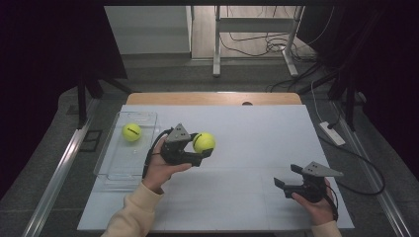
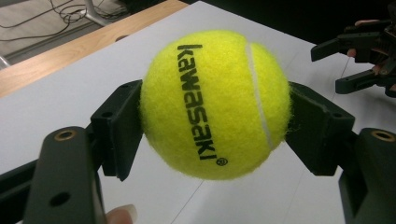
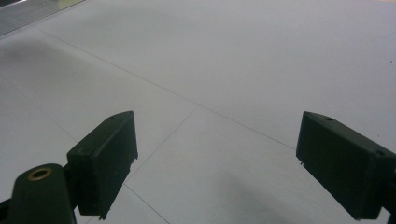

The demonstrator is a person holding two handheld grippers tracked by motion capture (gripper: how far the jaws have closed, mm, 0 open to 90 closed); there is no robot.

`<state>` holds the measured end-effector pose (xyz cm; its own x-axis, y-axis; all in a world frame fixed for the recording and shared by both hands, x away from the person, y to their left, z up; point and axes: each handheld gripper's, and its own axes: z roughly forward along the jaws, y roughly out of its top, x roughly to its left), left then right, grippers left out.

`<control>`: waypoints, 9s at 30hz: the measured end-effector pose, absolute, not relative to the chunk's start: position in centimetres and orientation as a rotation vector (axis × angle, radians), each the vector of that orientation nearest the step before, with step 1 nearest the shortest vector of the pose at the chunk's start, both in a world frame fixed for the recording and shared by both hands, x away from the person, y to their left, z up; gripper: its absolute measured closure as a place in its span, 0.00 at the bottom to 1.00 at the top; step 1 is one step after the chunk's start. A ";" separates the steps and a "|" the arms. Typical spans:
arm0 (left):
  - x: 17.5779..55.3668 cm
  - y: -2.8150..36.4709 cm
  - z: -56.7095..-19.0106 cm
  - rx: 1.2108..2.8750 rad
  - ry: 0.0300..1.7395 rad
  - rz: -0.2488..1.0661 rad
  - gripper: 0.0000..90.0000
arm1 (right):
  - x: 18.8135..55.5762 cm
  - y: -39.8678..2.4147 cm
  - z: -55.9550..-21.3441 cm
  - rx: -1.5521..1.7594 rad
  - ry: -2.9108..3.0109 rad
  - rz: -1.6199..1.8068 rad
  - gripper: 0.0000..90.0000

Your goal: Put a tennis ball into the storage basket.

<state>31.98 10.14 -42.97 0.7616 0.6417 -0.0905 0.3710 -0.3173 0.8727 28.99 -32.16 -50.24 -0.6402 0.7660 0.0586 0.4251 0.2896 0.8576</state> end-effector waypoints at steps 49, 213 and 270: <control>32.4 14.2 -41.8 1.844 0.858 0.394 0.30 | 29.0 -32.3 -50.4 1.088 2.194 1.286 0.14; 32.5 29.5 -44.8 1.798 1.485 0.637 0.30 | 29.0 -32.1 -50.4 1.084 2.196 1.277 0.14; 33.2 30.0 -46.3 1.888 1.620 0.607 0.15 | 29.0 -32.1 -50.4 1.083 2.201 1.274 0.14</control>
